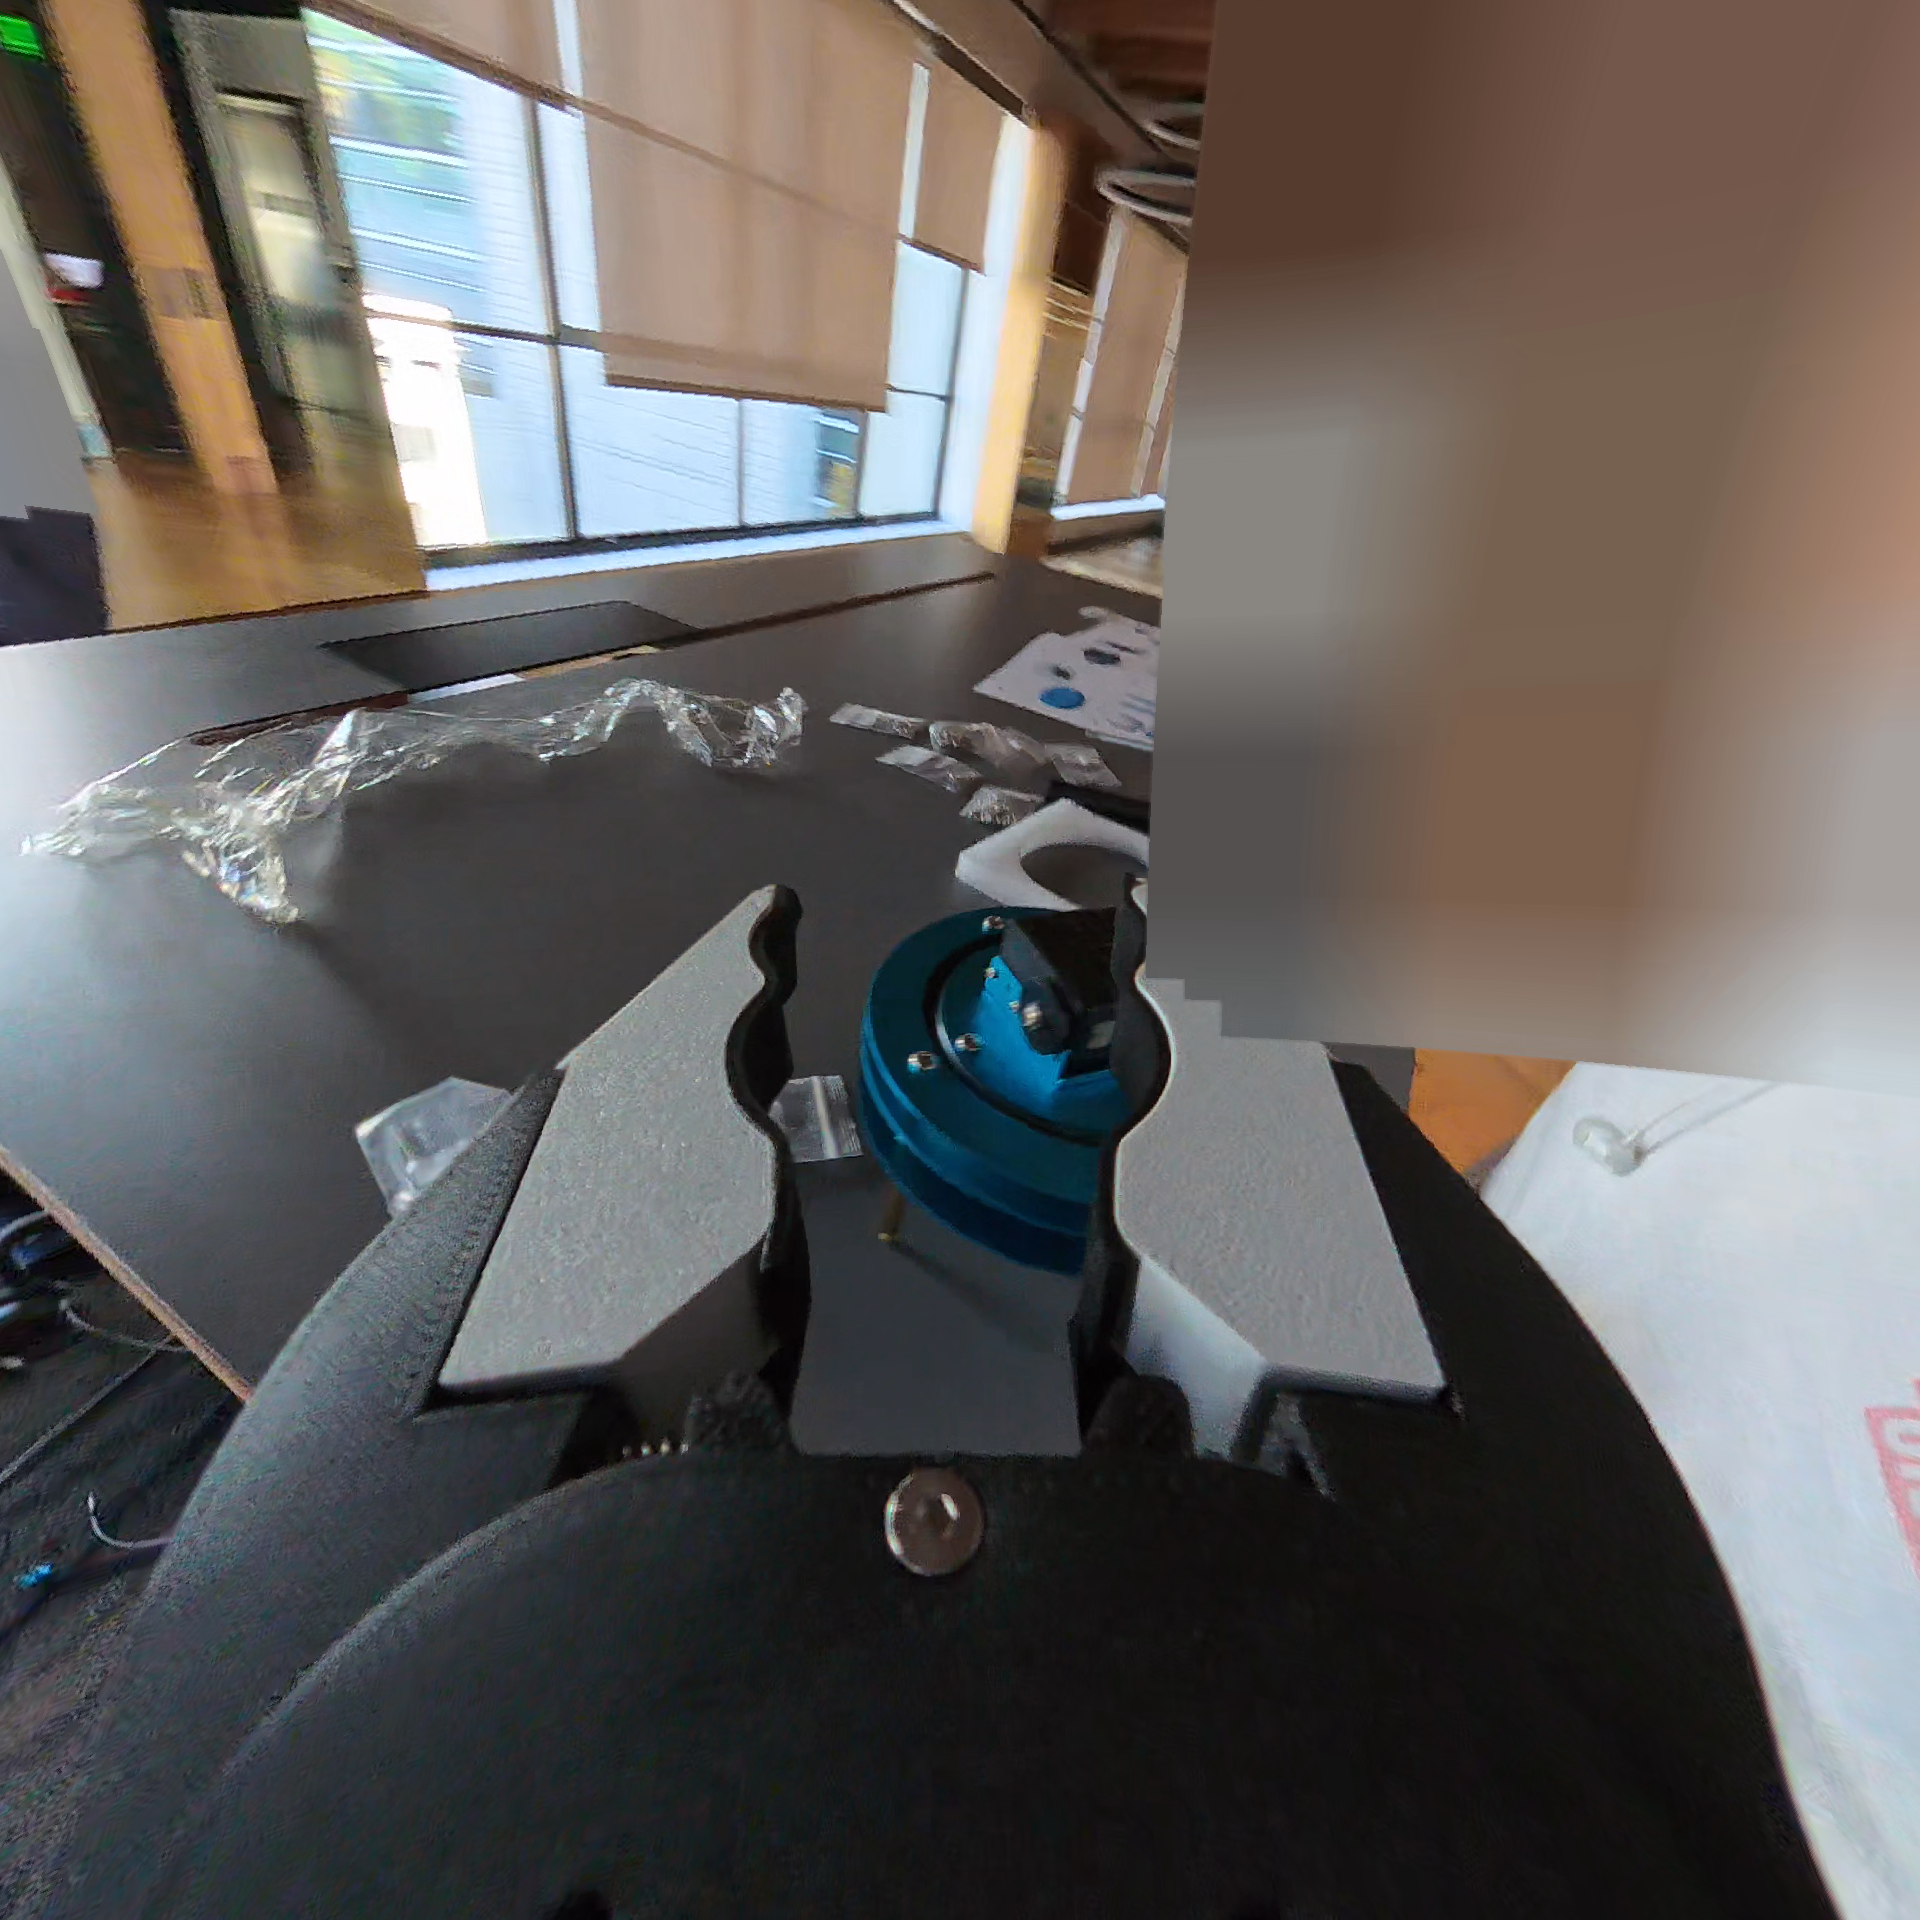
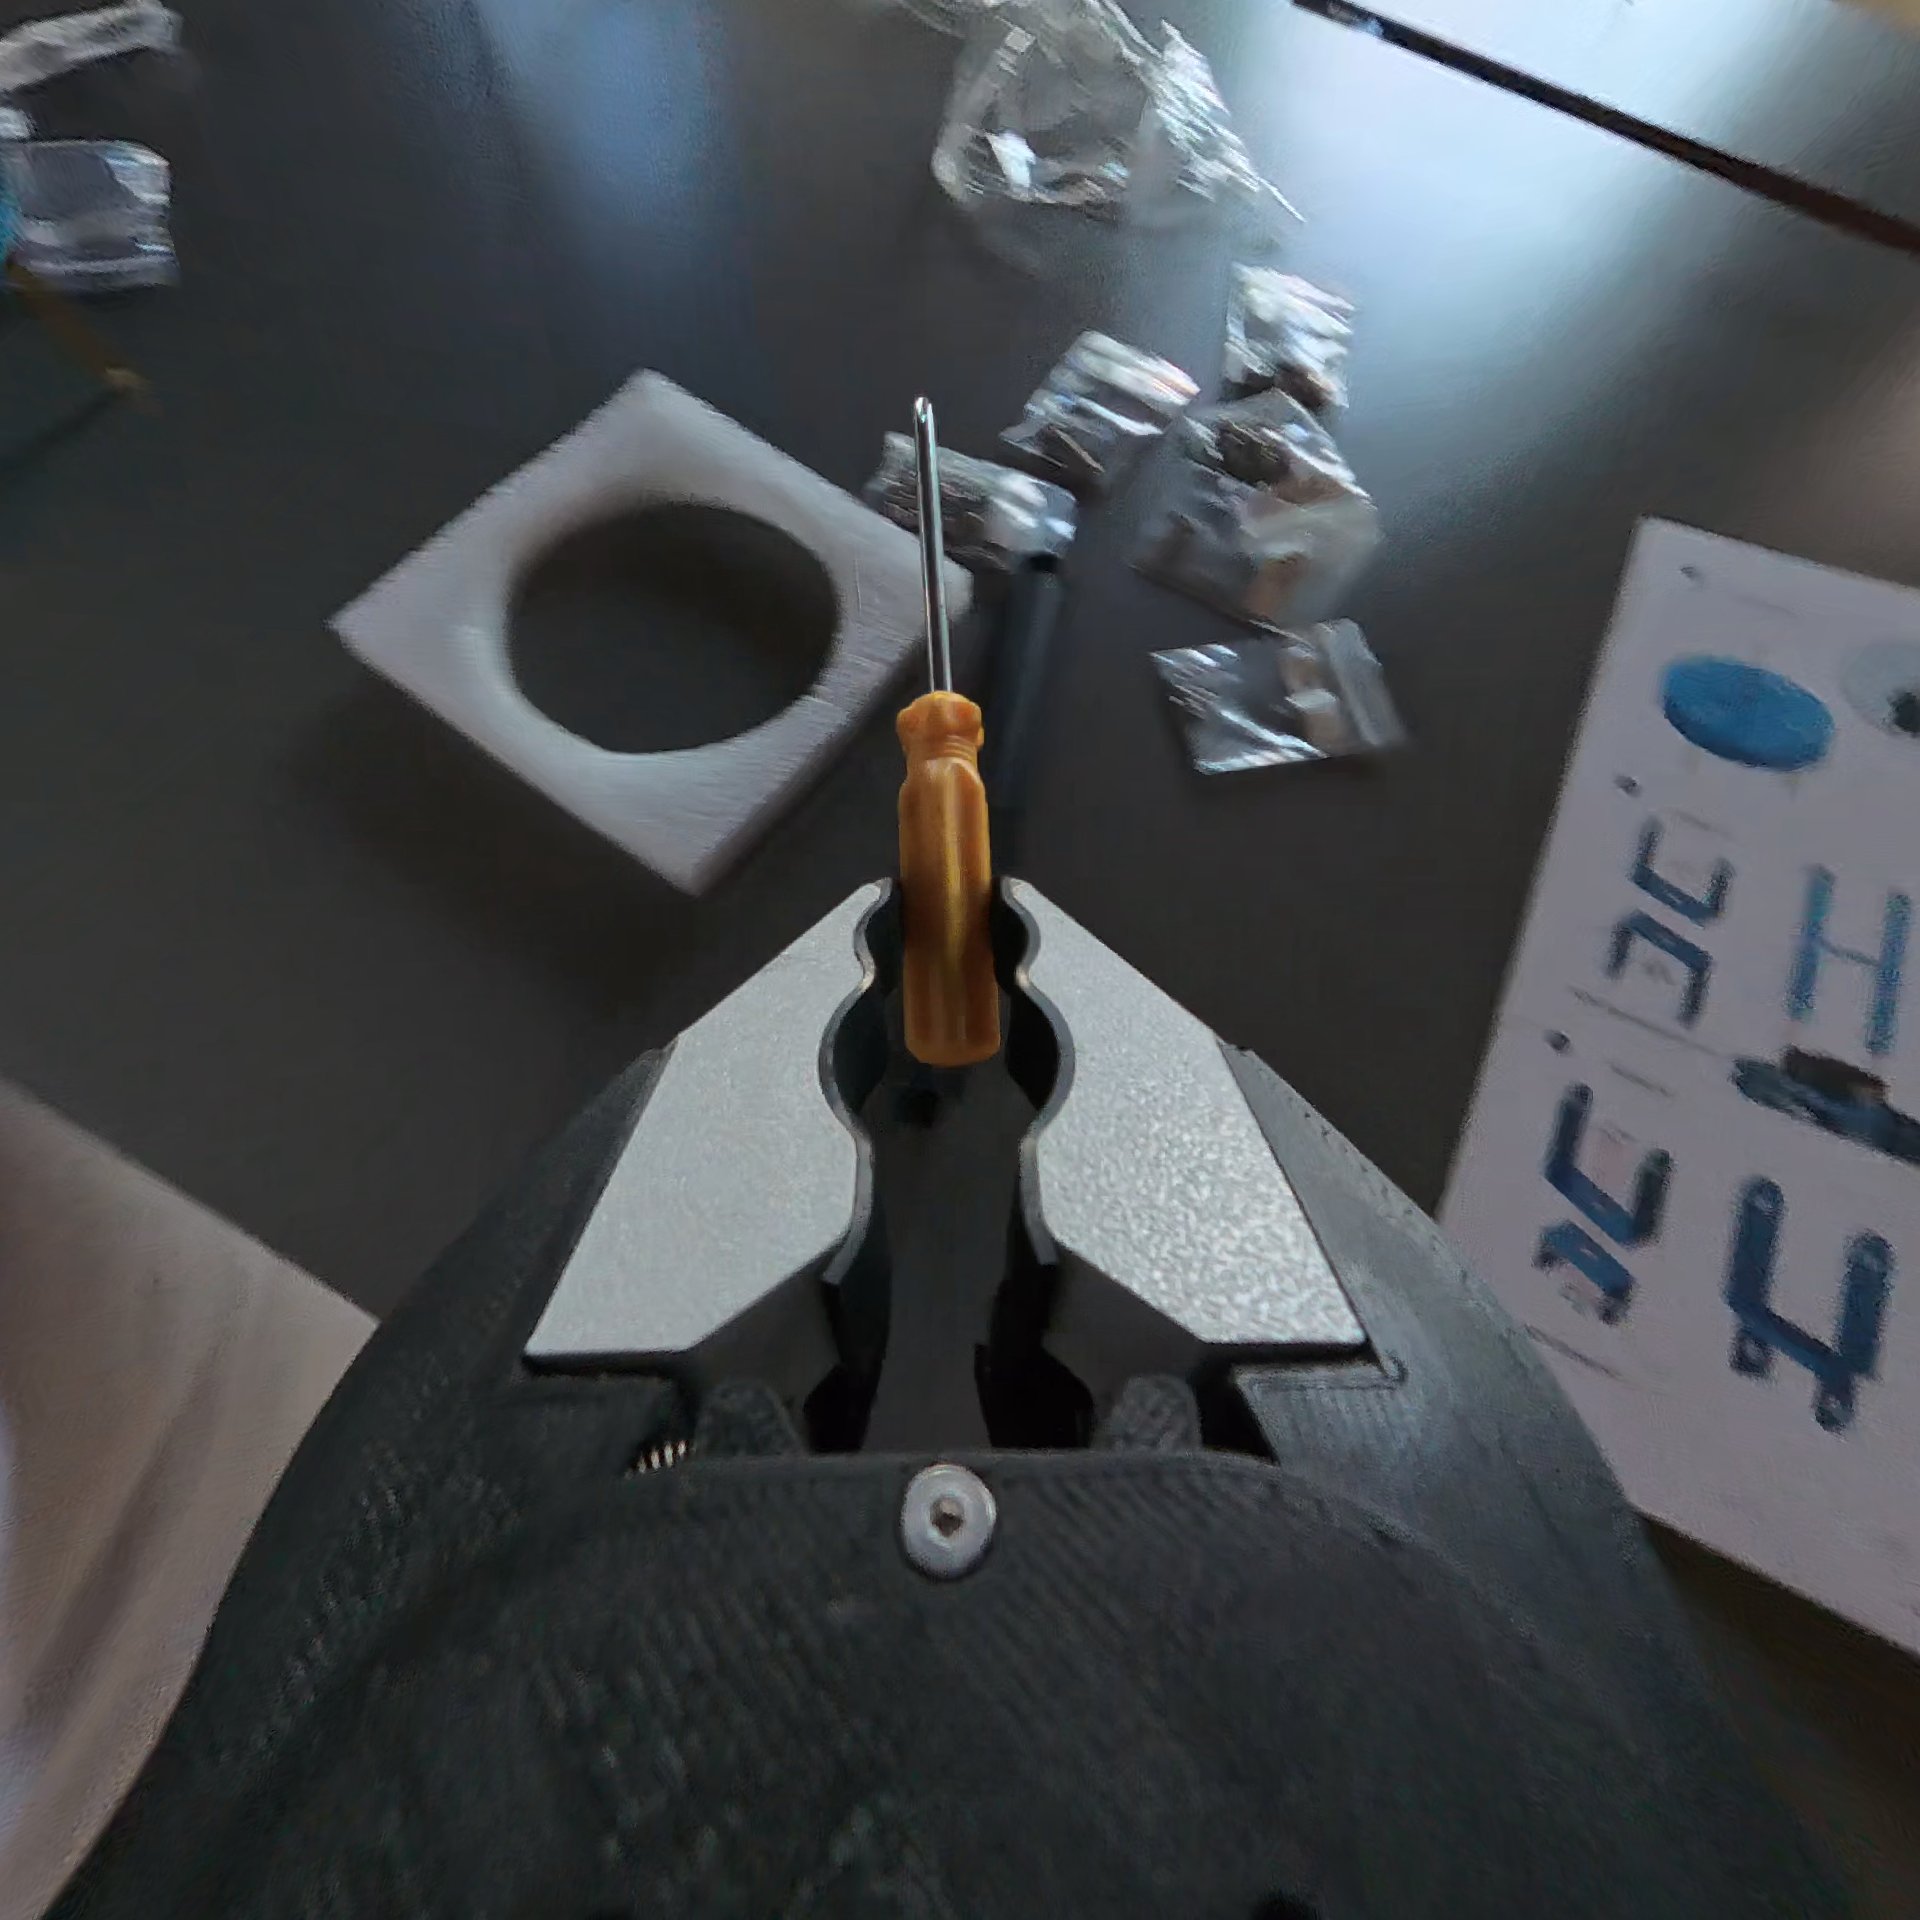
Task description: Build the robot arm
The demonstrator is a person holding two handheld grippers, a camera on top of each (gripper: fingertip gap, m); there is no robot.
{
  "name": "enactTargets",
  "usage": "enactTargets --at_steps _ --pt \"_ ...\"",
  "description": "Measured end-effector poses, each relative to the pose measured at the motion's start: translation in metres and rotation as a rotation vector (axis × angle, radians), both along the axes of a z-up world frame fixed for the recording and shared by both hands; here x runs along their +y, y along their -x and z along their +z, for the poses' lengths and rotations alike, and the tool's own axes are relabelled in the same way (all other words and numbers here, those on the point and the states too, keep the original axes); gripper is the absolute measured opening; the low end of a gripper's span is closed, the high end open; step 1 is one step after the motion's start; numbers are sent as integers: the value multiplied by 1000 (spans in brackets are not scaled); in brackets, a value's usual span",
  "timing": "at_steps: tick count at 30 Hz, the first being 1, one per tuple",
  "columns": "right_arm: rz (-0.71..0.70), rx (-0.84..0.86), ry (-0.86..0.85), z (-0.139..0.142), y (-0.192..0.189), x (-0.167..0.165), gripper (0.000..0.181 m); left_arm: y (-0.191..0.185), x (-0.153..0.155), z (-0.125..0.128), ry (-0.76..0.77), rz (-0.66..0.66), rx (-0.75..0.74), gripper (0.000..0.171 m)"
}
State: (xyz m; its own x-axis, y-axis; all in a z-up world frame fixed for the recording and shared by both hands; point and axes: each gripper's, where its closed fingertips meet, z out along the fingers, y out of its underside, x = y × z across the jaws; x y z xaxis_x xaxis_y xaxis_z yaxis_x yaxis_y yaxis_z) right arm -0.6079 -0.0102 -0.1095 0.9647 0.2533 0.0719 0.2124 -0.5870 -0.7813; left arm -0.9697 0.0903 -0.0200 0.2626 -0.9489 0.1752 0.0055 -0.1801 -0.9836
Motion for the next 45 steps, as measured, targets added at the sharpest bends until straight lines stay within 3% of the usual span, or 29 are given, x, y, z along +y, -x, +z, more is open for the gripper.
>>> enactTargets --at_steps 6,9,12,14,17,19,22,23,25,28,31,35,38,40,45 --pt "-54 12 184 -38 -62 2 16 -22 -47 22 -15 212 -85 55" --pt "22 58 203 -45 -69 7 16 -51 -81 25 -35 299 -104 53" --pt "167 83 238 -42 -68 6 17 -88 -114 13 -24 363 -70 54" --pt "285 46 207 -29 -71 7 31 -116 -131 -3 -12 407 -24 55" --pt "498 -34 98 4 -65 18 29 -168 -149 -28 46 417 13 53" --pt "851 -65 100 14 -32 6 31 -204 -154 -46 79 420 62 53" --pt "1357 -440 -93 -2 -18 -1 45 -240 -155 -72 100 428 151 52" --pt "1448 -554 -187 -7 -16 5 45 -241 -151 -76 101 461 172 51" --pt "1578 -601 -216 -15 -8 4 45 -218 -138 -72 71 617 196 51" --pt "1752 -610 -162 -23 1 -8 48 -152 -125 -36 -58 881 214 55" --pt "1871 -678 -39 -39 -2 -9 47 -91 -109 -21 -87 995 356 80" --pt "1971 -681 5 -45 2 -15 39 -70 -78 -39 11 827 441 81" --pt "1990 -661 69 -47 4 -18 29 -52 -51 -52 24 787 507 90" --pt "1983 -665 102 -47 7 -19 27 -52 -40 -53 80 703 462 93" --pt "1900 -615 135 -47 21 -29 20 -58 -22 -47 119 486 361 63"
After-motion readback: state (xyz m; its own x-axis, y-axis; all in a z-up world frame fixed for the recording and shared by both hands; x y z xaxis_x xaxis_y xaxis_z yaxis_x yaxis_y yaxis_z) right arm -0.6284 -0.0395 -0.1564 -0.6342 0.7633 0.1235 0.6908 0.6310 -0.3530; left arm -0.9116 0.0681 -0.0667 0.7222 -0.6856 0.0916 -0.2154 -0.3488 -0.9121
